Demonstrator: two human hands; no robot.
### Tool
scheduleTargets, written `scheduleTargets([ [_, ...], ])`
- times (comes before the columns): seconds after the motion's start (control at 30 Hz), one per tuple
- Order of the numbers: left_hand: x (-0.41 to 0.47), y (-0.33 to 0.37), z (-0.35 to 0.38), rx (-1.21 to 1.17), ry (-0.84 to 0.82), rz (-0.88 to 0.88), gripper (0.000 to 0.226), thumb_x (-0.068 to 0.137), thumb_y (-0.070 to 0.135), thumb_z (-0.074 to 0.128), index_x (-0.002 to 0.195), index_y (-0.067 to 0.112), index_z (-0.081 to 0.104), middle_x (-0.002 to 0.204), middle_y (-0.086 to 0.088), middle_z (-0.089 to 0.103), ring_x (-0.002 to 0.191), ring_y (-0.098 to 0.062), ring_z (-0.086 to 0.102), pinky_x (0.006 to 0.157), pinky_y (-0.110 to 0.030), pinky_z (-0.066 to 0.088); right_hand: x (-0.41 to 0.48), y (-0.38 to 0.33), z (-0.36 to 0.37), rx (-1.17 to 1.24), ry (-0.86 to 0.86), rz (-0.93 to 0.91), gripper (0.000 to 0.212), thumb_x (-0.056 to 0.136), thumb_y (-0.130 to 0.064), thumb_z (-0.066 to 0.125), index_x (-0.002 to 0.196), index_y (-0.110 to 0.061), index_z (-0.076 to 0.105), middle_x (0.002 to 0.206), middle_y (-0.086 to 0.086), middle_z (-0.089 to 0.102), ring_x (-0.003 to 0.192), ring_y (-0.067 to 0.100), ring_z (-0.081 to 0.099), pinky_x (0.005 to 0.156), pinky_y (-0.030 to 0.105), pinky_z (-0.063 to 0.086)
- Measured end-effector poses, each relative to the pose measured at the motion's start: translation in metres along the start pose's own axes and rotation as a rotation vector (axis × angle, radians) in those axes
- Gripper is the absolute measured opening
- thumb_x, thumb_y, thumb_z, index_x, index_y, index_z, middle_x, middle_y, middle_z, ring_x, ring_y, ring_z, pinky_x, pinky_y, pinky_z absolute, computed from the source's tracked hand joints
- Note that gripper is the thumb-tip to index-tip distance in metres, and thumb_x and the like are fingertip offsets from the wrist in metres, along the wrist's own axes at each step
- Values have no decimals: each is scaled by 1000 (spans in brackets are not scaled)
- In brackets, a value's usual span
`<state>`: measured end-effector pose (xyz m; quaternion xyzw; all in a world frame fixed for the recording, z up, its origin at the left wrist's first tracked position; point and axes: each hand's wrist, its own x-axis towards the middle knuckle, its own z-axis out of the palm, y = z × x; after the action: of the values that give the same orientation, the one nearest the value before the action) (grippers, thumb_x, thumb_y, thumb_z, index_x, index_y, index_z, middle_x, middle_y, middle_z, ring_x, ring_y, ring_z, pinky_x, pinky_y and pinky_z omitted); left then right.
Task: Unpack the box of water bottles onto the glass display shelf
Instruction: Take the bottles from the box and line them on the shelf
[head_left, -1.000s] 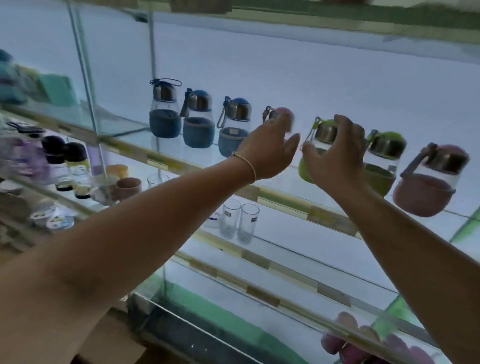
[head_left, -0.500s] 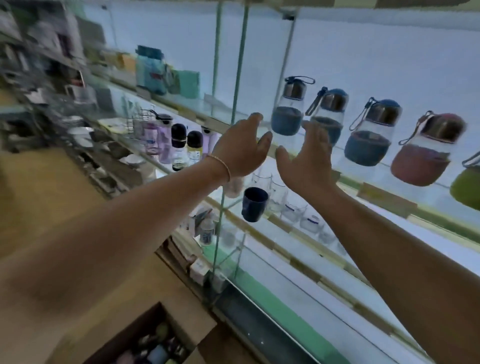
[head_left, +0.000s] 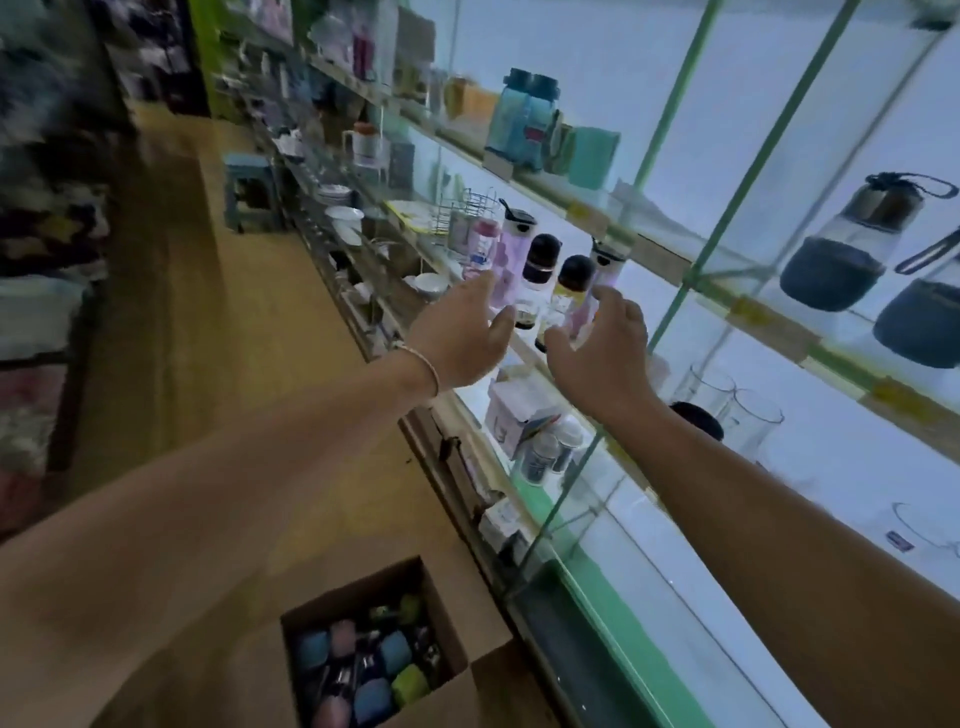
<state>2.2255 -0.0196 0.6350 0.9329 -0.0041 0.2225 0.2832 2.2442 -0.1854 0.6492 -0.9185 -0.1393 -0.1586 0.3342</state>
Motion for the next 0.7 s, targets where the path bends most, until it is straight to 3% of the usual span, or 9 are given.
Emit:
scheduleTargets([
  [0.13,-14,-38,-5,3,-1,-111,42,100,35,43,132,7,45,110,-14,62,102,-29,57,79,-36,45,5,-12,35,4,-106,-31,66,91,-33,61,147,-11,34,145,14,36,134,31,35,106,42,33],
  [0.4,-43,-87,12,7,-55,-378,49,103,33,41,143,5,38,129,-16,55,115,-29,53,87,-31,41,6,2,113,60,-322,-39,65,91,-35,59,147,-13,34,148,13,34,137,32,32,110,47,34],
  [0.57,-60,-130,60,71,-131,-563,58,101,41,40,150,11,30,135,-15,54,116,-29,56,94,-42,48,8,39,167,63,-490,-14,64,90,-35,58,146,-15,35,143,13,39,132,33,37,108,49,36],
  [0.7,-81,-159,118,86,-208,-703,58,100,42,42,147,10,34,136,-15,54,120,-28,55,98,-42,47,0,82,211,66,-640,25,61,89,-30,61,143,-9,40,140,17,44,128,33,42,106,47,39],
])
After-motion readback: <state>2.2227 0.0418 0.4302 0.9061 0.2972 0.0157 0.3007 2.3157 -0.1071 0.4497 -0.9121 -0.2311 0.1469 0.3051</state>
